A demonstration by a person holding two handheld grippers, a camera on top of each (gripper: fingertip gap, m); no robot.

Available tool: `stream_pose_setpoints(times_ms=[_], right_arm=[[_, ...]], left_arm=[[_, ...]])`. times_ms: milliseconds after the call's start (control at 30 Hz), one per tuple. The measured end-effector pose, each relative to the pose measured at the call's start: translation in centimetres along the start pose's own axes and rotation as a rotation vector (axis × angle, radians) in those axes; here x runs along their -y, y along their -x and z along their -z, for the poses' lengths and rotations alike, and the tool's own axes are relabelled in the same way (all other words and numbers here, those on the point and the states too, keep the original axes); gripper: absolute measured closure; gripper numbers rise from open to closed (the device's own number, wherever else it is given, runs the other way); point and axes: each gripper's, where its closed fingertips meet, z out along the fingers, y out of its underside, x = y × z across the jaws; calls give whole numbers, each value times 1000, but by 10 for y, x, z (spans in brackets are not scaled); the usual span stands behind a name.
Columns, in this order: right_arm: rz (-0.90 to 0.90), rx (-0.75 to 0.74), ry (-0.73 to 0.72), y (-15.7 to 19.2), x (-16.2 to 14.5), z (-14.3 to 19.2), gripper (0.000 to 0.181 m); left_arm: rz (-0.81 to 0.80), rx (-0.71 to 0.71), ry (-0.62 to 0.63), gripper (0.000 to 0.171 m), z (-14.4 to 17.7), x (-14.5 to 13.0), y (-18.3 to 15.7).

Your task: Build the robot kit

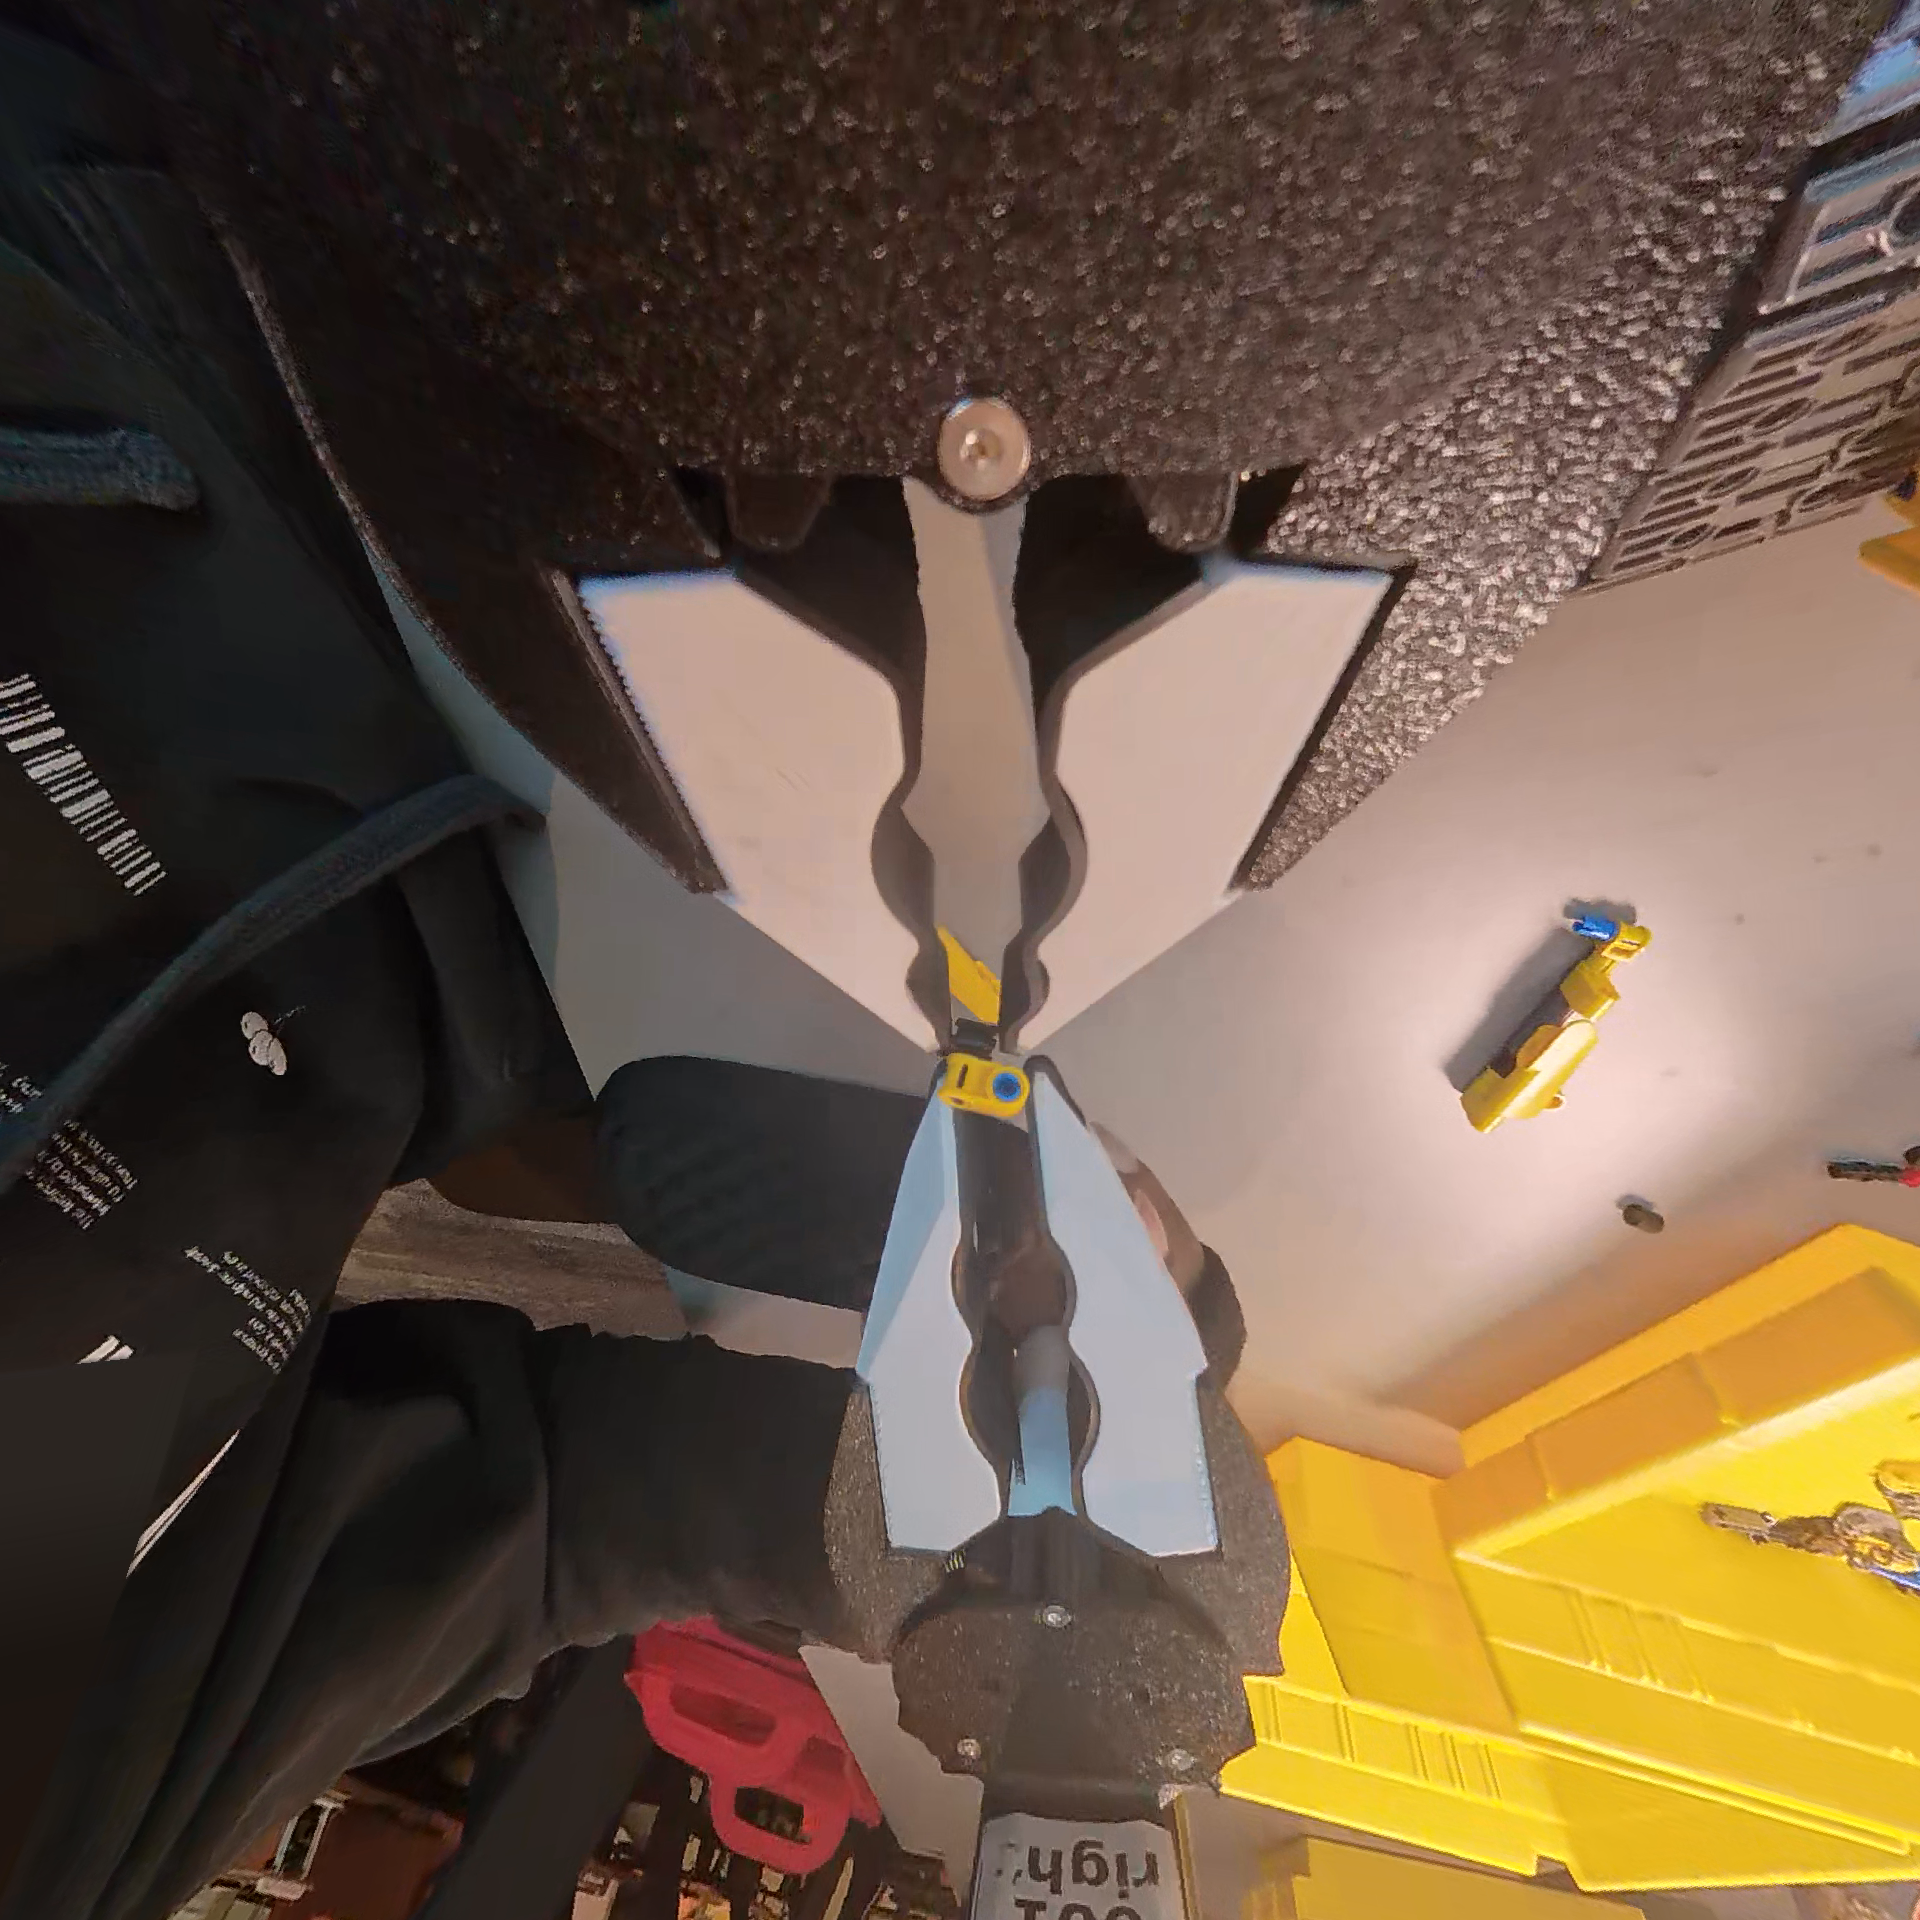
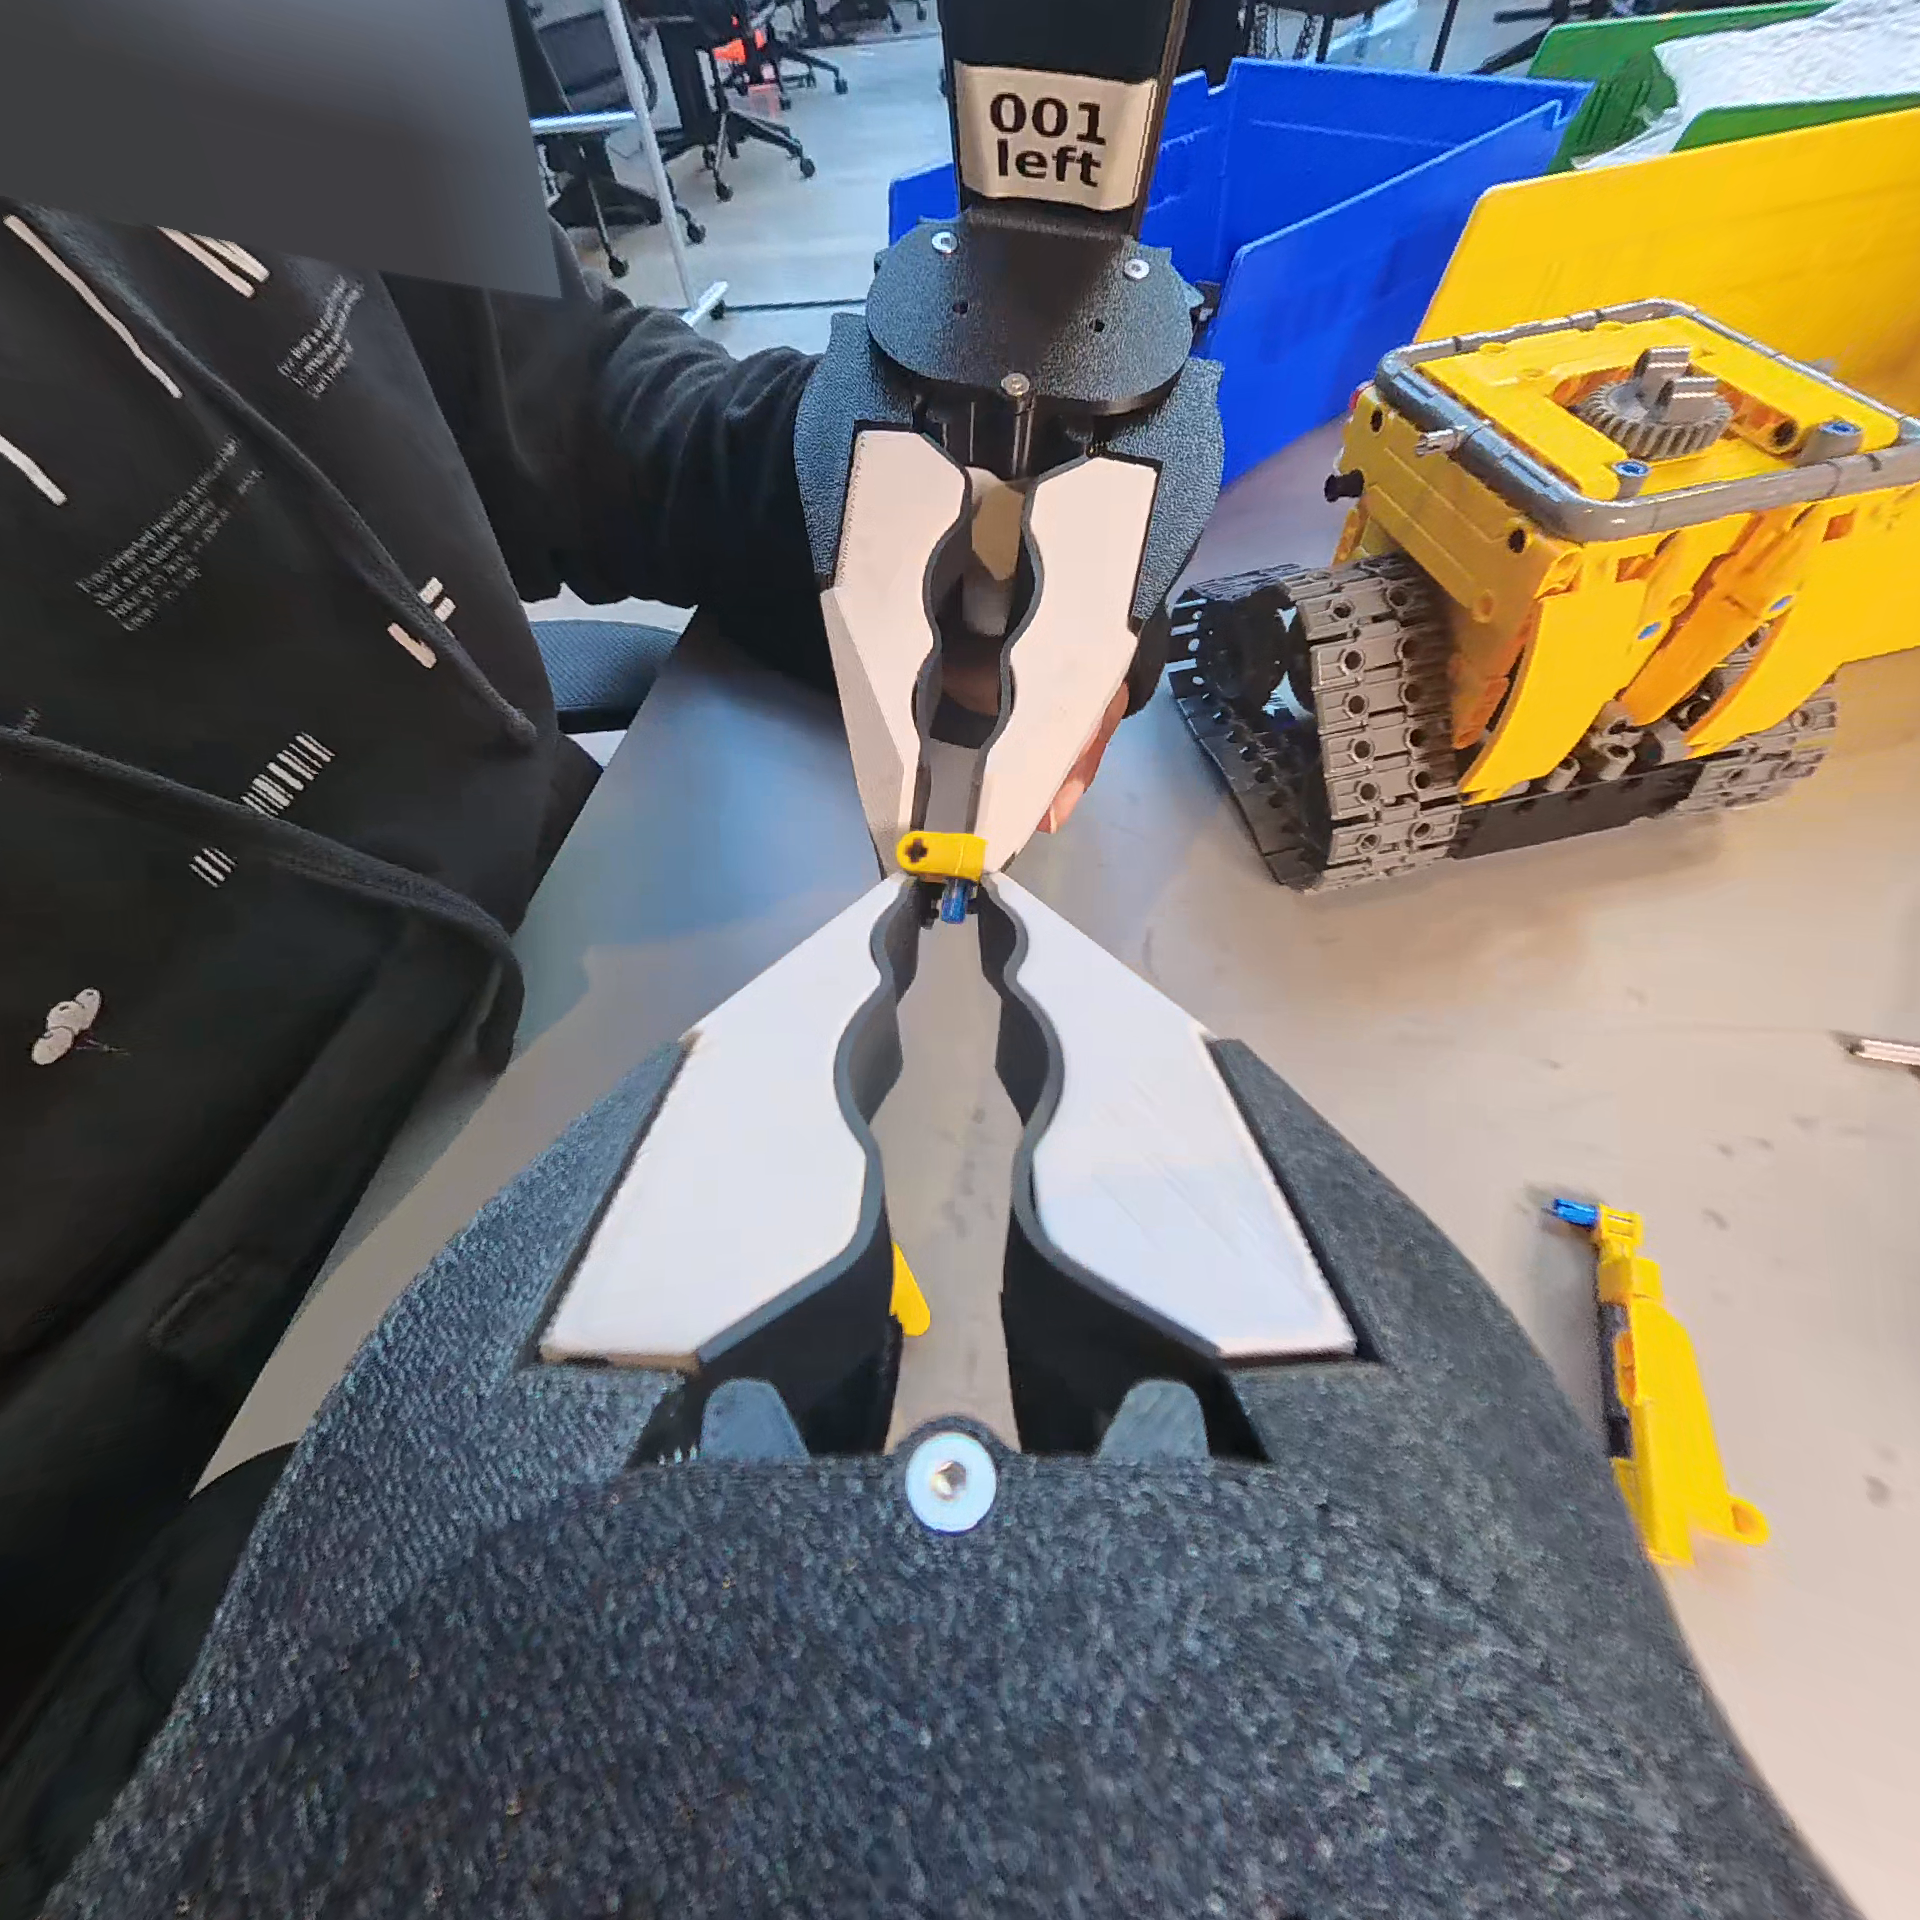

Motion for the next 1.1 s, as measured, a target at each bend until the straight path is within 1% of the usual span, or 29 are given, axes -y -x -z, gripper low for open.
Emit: stream_pose_setpoints(times_ms=[67,167,267,300,367,400,500,567,700,767,800,867,900,967,1033,1100], right_arm=[[4,-6,1,-1,-1,2,174],[-29,14,-14,1,1,4,174],[-76,49,-25,2,3,4,174],[-100,64,-18,2,1,5,175],[-141,78,-10,-1,-2,5,175],[-166,111,-19,1,-1,5,175],[-188,154,-14,4,1,2,175],[-197,179,-12,6,4,-1,175],[-229,183,-7,3,6,-2,175],[-228,165,-42,-2,10,0,174],[-215,159,-76,-2,15,2,174],[-153,88,-138,-9,22,5,161],[-106,52,-173,-10,27,8,161],[-33,-39,-253,-15,39,13,168],[37,-104,-287,-14,47,14,171],[73,-153,-290,-15,50,12,174]], left_arm=[[3,14,8,161,0,-2,3],[2,18,-28,156,2,4,4],[-49,36,-43,155,3,7,2],[-73,41,-52,152,3,9,1],[-100,22,-93,150,6,16,-5],[-103,33,-90,150,6,16,-4],[-116,48,-74,150,4,13,-2],[-114,55,-70,154,3,13,-1],[-122,79,-65,155,6,13,2],[-141,113,-75,157,9,16,6],[-147,121,-99,157,11,20,7],[-145,141,-151,157,18,29,9],[-138,152,-182,157,22,33,11],[-112,152,-246,158,29,42,13],[-97,164,-289,158,33,48,15],[-89,159,-318,158,35,52,15]])
